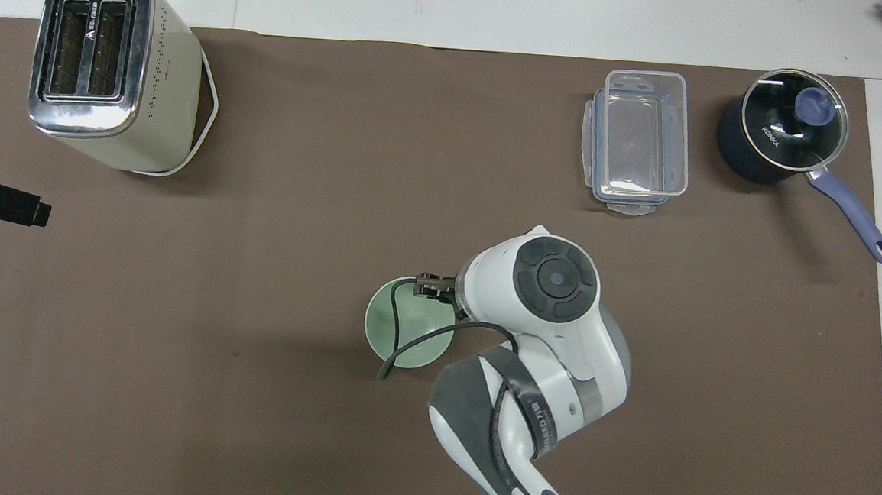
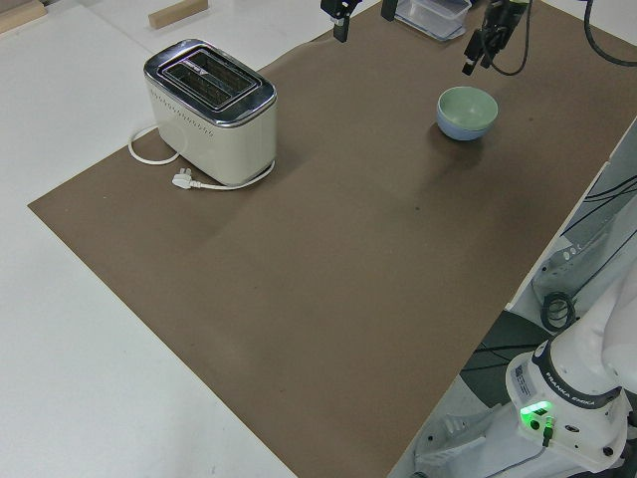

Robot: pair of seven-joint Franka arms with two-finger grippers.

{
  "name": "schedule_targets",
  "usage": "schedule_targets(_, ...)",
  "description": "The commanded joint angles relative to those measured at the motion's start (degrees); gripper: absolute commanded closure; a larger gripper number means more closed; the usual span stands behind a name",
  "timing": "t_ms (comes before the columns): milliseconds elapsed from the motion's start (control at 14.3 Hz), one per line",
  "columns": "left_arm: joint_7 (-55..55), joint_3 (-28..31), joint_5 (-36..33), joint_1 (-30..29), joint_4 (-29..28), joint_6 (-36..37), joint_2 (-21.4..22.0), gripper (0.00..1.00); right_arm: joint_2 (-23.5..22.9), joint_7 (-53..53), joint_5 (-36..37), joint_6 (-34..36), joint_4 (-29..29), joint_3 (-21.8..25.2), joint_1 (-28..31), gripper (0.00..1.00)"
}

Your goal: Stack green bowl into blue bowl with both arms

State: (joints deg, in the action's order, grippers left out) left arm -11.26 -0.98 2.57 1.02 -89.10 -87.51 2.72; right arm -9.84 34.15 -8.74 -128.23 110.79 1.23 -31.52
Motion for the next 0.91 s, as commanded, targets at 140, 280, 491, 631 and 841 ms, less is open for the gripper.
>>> schedule_targets(140, 0.5, -0.5, -1.1, -0.7, 1.1, 1.5, -0.1, 0.0, 3.6, -3.0, 9.4, 2.8, -2.9, -0.4, 7.6, 0.0)
schedule_targets(280, 0.5, -0.4, -1.1, -0.6, 1.1, 1.5, -0.1, 0.0, 5.3, -4.1, 9.8, 6.9, -4.8, -0.4, 10.1, 0.0)
schedule_targets(491, 0.5, -0.4, -1.1, -0.6, 1.1, 1.5, -0.1, 0.0, 8.9, -10.8, 9.7, 14.5, -7.2, -0.4, 15.0, 0.0)
schedule_targets(631, 0.8, -0.4, -1.1, -0.6, 0.9, 1.7, 0.0, 0.0, 11.7, -14.8, 9.6, 17.8, -8.0, -0.4, 18.1, 0.0)
schedule_targets(841, 0.4, -0.5, -1.1, -0.4, 0.9, 0.8, 0.0, 0.0, 14.9, -16.7, 9.8, 21.5, -8.7, -0.1, 20.4, 0.0)
